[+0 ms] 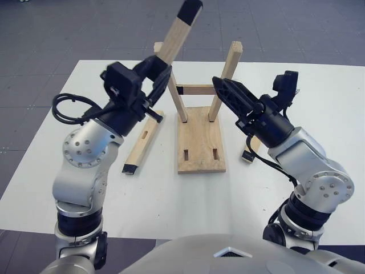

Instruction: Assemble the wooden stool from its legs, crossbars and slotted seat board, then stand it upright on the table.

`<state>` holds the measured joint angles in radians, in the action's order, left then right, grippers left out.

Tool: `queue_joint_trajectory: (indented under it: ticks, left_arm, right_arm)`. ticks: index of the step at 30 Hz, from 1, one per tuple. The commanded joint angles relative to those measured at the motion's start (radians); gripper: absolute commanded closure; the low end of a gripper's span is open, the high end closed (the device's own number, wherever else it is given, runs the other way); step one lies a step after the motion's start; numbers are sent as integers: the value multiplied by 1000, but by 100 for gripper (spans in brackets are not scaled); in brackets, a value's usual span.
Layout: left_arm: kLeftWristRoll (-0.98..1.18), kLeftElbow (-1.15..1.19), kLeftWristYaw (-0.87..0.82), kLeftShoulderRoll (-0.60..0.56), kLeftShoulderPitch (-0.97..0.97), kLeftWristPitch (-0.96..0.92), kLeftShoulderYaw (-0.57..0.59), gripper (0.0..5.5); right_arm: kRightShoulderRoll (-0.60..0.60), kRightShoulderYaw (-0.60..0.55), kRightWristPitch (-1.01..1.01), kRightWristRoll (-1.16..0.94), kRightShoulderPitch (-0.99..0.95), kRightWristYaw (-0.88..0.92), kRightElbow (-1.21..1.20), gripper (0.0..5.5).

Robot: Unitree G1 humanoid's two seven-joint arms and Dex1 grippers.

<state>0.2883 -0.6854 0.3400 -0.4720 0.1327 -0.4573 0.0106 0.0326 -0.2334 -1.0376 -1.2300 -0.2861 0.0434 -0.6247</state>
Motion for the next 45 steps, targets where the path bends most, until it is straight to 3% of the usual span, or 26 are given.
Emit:
queue_joint_trajectory:
  ticks: [1,7,15,30,37,40,45]
  left_arm:
    - [-23,13,26,16,-51,54,-41,419]
    - [-31,32,97,10,-69,151,-67,419]
    - [-34,43,159,-1,-71,171,-97,419]
    - [-10,81,212,-29,-73,182,-43,419]
    - [8,66,225,-35,-105,173,-44,419]
    - [-10,94,229,-35,-97,201,-46,339]
    - [-26,94,305,-85,-179,269,-60,285]
  right_arm:
    - [0,-3,59,-152,-87,104,84,241]
    - [-12,18,171,-403,-150,214,231,241]
    - [-71,101,204,-445,-179,192,289,241]
    - [-160,138,228,-401,-167,126,313,503]
    - [-189,161,222,-348,-152,73,283,507]
    - [-187,162,230,-357,-147,76,281,507]
    - [-229,135,238,-298,-126,57,311,507]
